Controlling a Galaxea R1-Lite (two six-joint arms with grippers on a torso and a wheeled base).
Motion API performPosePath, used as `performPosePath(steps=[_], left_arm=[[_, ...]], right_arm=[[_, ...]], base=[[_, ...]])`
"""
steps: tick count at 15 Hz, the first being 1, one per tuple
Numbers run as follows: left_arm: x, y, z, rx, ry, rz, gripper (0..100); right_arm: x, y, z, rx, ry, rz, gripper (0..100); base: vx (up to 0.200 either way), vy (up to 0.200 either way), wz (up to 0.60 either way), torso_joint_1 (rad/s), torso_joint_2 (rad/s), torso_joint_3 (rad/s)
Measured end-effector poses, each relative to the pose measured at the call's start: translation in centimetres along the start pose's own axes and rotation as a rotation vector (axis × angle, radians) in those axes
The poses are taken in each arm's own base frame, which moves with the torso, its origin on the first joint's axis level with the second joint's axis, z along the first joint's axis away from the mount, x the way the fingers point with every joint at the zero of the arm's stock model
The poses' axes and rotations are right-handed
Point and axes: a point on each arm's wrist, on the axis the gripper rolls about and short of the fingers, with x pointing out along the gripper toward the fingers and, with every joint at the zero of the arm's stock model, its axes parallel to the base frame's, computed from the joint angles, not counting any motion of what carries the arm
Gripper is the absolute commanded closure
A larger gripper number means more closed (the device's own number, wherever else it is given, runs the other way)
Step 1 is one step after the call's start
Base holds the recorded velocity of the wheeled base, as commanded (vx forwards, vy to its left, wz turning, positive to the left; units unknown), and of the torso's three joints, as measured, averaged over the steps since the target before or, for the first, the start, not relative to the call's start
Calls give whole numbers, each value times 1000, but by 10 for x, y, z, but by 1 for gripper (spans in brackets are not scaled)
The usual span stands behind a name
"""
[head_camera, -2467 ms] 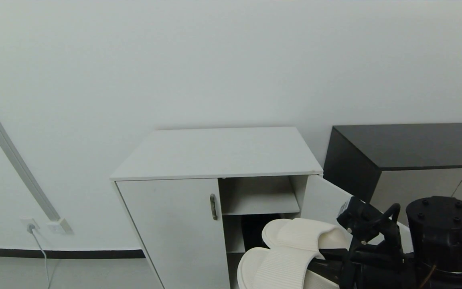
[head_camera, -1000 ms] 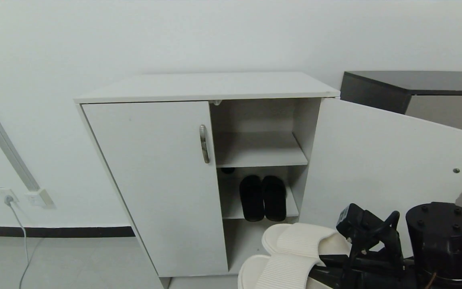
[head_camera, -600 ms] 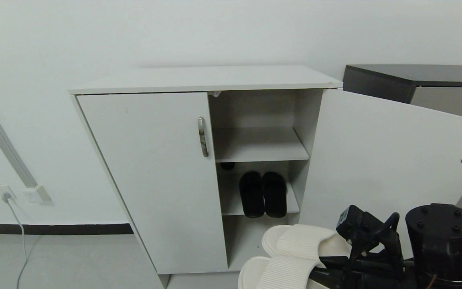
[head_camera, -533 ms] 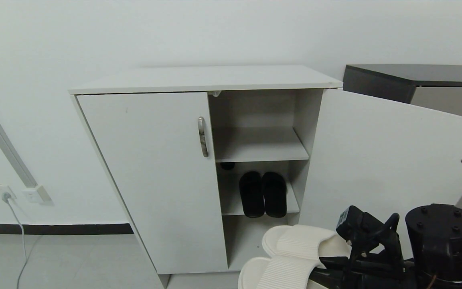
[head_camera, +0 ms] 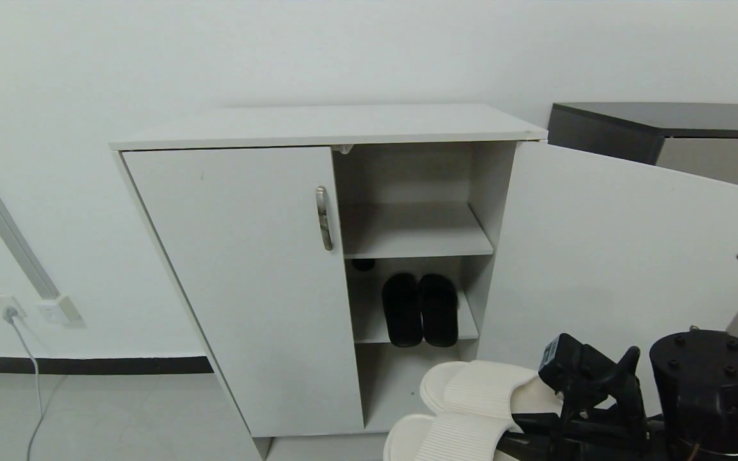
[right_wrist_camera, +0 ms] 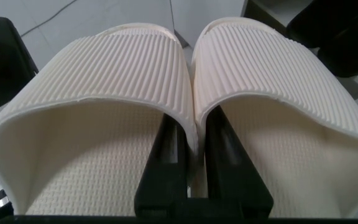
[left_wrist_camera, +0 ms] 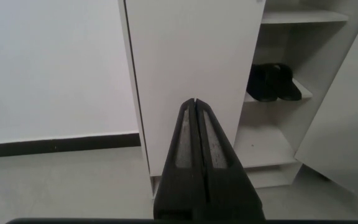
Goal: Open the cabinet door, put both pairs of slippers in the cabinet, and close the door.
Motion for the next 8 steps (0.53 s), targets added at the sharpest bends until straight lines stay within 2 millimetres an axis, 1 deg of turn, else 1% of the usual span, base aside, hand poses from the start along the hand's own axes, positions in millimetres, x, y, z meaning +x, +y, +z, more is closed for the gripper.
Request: performPosePath(steps=[3, 6, 7, 8], left_arm=[[0, 0, 0, -1, 0, 1, 100], [0, 0, 0, -2, 1, 2, 100], [0, 0, 0, -2, 0, 1, 100], [0, 0, 0, -1, -1, 3, 100]], right_arm=[[0, 0, -1, 1, 5, 0, 100], [0, 0, -2, 6, 5, -12, 100], [2, 0, 1, 6, -8, -16, 100], [5, -2, 6, 13, -16, -67, 100]], base=[[0, 0, 0, -22, 92, 103], [0, 0, 0, 0, 0, 0], [0, 0, 0, 0, 0, 0], [0, 0, 0, 0, 0, 0]])
